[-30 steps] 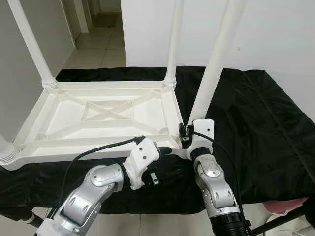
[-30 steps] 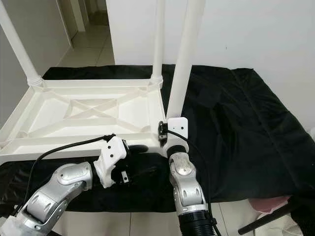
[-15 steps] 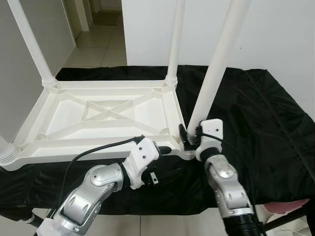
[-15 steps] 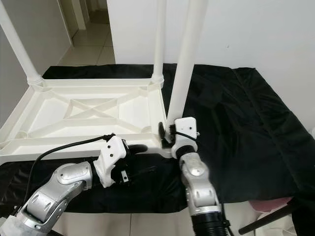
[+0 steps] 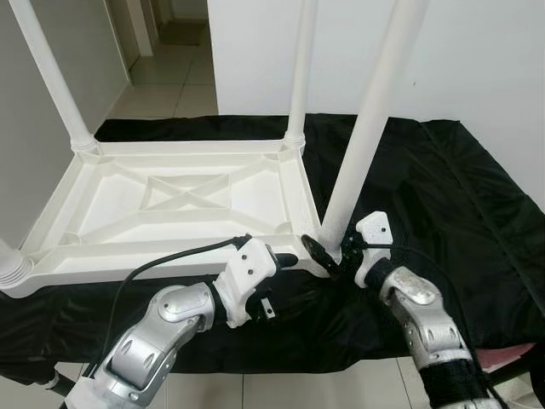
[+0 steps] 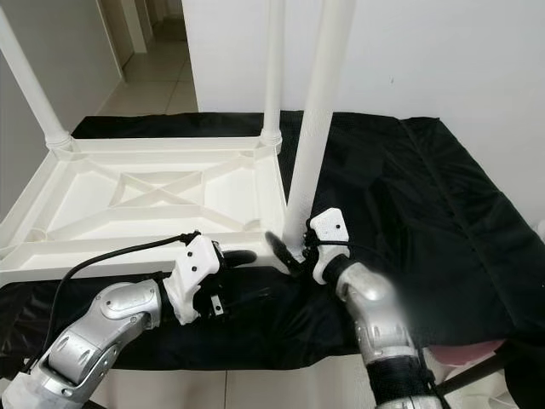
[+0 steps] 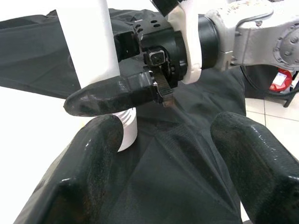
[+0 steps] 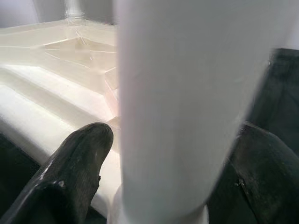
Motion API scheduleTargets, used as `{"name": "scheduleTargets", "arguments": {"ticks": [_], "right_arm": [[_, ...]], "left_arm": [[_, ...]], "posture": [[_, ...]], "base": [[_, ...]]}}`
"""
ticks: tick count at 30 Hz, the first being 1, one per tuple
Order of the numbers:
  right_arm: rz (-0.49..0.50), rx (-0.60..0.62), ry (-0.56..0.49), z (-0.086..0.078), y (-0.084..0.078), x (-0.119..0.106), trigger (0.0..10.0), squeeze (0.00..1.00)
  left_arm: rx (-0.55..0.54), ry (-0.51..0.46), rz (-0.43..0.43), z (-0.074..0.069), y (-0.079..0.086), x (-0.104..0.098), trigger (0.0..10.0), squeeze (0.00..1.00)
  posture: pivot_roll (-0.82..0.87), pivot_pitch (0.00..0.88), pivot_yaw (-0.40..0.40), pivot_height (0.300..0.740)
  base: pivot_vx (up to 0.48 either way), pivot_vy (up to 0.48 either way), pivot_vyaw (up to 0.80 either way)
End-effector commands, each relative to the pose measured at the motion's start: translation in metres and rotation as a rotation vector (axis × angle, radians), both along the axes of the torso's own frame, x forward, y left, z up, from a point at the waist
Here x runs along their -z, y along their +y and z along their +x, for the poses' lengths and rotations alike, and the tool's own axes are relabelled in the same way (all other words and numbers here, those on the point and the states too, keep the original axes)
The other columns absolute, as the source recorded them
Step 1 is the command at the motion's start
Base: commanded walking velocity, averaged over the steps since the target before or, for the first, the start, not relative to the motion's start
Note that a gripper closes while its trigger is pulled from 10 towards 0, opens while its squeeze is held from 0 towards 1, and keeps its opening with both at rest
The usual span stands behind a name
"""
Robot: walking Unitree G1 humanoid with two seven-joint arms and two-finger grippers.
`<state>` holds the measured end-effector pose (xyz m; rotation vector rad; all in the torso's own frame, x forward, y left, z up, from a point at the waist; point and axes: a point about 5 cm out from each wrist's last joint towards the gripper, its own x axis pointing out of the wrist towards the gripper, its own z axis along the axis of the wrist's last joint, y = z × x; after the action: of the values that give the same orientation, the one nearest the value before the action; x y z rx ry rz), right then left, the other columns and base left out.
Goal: Building children table
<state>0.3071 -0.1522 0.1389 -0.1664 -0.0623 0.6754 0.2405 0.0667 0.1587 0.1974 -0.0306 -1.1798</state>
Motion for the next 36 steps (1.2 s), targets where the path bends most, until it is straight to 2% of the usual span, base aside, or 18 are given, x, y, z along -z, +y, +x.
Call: {"name": "scheduleTargets", "arguments": {"ticks": [1, 6, 7, 8, 10, 11, 12, 13, 21, 22, 23, 24, 31, 34, 36], "right_arm": [[-0.025, -0.045, 0.010, 0.005, -0.003, 0.000, 10.0, 0.00], [-0.087, -0.087, 0.035, 0.014, -0.008, 0.006, 10.0, 0.00], [-0.103, -0.107, 0.040, 0.017, -0.008, 0.007, 6.9, 0.00], [-0.116, -0.119, 0.040, 0.019, -0.006, 0.006, 4.7, 0.00], [-0.123, -0.134, 0.040, 0.021, -0.006, 0.006, 4.7, 0.00], [-0.131, -0.141, 0.039, 0.024, -0.005, 0.006, 0.5, 0.00], [-0.134, -0.145, 0.038, 0.026, -0.005, 0.006, 0.5, 0.00], [-0.135, -0.155, 0.042, 0.026, -0.005, 0.007, 0.0, 0.00], [-0.126, -0.188, 0.062, 0.024, -0.004, 0.012, 0.0, 0.00], [-0.112, -0.183, 0.072, 0.023, -0.005, 0.014, 3.5, 0.00], [-0.100, -0.180, 0.080, 0.022, -0.005, 0.016, 3.5, 0.00], [-0.085, -0.174, 0.086, 0.020, -0.005, 0.017, 10.0, 0.00], [-0.051, -0.129, 0.075, 0.017, -0.003, 0.018, 10.0, 0.00], [0.006, -0.010, 0.065, 0.015, 0.004, 0.018, 10.0, 0.00], [0.017, 0.021, 0.065, 0.015, 0.005, 0.018, 10.0, 0.00]], "left_arm": [[0.026, -0.010, 0.013, 0.001, -0.002, 0.000, 10.0, 0.00], [0.025, -0.012, 0.015, 0.001, -0.002, 0.001, 10.0, 0.00], [0.024, -0.014, 0.015, 0.002, -0.003, 0.001, 10.0, 0.00], [0.024, -0.015, 0.015, 0.002, -0.003, 0.000, 10.0, 0.00], [0.023, -0.016, 0.015, 0.002, -0.003, 0.000, 10.0, 0.00], [0.023, -0.018, 0.015, 0.003, -0.003, 0.000, 10.0, 0.00], [0.024, -0.019, 0.015, 0.003, -0.003, 0.000, 10.0, 0.00], [0.024, -0.021, 0.016, 0.003, -0.003, 0.000, 10.0, 0.00], [0.023, -0.018, 0.016, 0.002, -0.003, 0.000, 10.0, 0.00], [0.023, -0.017, 0.016, 0.001, -0.003, 0.001, 10.0, 0.00], [0.023, -0.016, 0.016, 0.001, -0.003, 0.001, 10.0, 0.00], [0.023, -0.014, 0.016, 0.000, -0.003, 0.002, 10.0, 0.00], [0.024, -0.011, 0.017, -0.001, -0.002, 0.003, 10.0, 0.00], [0.028, -0.005, 0.018, -0.002, -0.002, 0.004, 10.0, 0.00], [0.030, -0.004, 0.019, -0.002, -0.002, 0.004, 10.0, 0.00]], "posture": [[-0.05, 0.013, 0.029, 0.740], [-0.05, 0.005, 0.024, 0.740], [-0.04, 0.000, 0.023, 0.740], [-0.04, 0.000, 0.023, 0.740], [-0.04, 0.000, 0.023, 0.740], [-0.04, 0.000, 0.021, 0.740], [-0.04, 0.000, 0.019, 0.740], [-0.03, 0.000, 0.016, 0.740], [-0.03, 0.000, 0.012, 0.740], [-0.03, 0.000, 0.009, 0.740], [-0.03, 0.000, 0.009, 0.740], [-0.03, 0.000, 0.009, 0.740], [-0.03, 0.000, 0.013, 0.740], [-0.04, 0.000, 0.018, 0.740], [-0.04, 0.000, 0.018, 0.740]], "base": [[0.000, 0.000, 0.00], [0.000, 0.000, 0.00], [0.000, 0.000, 0.00], [0.000, 0.000, 0.00], [0.000, 0.000, 0.00], [0.000, 0.000, 0.00], [0.000, 0.000, 0.00], [0.000, 0.000, 0.00], [0.000, 0.000, 0.00], [0.000, 0.000, 0.00], [0.000, 0.000, 0.00], [0.000, 0.000, 0.00], [0.000, 0.000, 0.00], [0.000, 0.000, 0.00], [0.000, 0.000, 0.00]]}}
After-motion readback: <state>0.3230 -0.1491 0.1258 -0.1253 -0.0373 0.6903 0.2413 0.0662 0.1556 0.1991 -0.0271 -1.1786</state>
